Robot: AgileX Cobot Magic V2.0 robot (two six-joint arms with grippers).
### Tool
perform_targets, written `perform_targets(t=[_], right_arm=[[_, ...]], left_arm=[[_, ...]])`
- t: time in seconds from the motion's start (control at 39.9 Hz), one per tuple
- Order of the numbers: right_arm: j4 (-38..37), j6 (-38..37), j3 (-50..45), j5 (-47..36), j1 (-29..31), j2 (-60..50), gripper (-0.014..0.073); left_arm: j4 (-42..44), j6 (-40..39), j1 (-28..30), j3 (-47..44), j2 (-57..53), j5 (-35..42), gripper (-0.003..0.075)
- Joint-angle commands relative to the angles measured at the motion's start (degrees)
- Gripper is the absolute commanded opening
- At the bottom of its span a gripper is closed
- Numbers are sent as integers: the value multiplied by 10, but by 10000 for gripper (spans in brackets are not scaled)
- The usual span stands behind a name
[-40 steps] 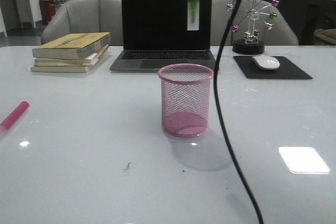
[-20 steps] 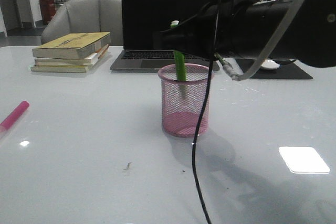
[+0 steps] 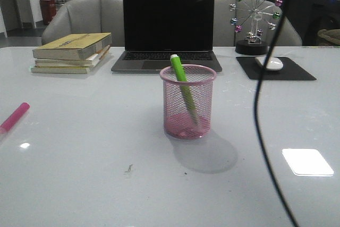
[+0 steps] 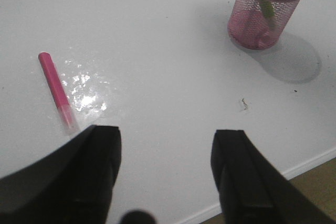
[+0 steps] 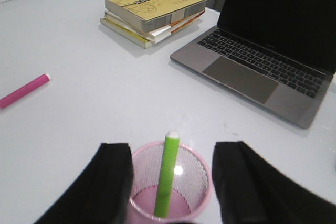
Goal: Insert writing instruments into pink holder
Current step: 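Withdraw the right gripper up from the holder, then lower the left gripper onto the pink marker and grasp it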
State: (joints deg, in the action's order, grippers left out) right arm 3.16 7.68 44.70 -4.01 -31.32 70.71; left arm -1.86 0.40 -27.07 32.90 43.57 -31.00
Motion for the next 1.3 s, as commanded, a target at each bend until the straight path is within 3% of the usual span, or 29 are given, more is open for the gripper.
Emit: perform_targets(t=[0.0, 0.18, 0.3, 0.48, 0.63, 0.75, 0.9, 1.28], right_arm=[[-2, 11, 18, 76, 9, -86, 461], [7, -1, -2, 236, 25, -191, 461], [14, -28, -40, 286, 29, -248, 461], [14, -28, -79, 290, 29, -306, 461], [14, -28, -80, 303, 29, -314, 461], [14, -28, -80, 307, 29, -314, 461], [14, -28, -80, 307, 29, -314, 461], [14, -28, -80, 307, 29, -314, 461]], left_arm=[[-1, -1, -5, 18, -1, 40, 433], [-1, -1, -5, 18, -1, 40, 433], [-1, -4, -5, 18, -1, 39, 433], [-1, -26, 10, 30, 10, 28, 447], [-1, -26, 62, 73, 68, -17, 488], [-1, -26, 117, 111, 146, -31, 541], [-5, -26, 161, 164, 256, -35, 541], [22, -26, 184, 330, 533, -42, 540]])
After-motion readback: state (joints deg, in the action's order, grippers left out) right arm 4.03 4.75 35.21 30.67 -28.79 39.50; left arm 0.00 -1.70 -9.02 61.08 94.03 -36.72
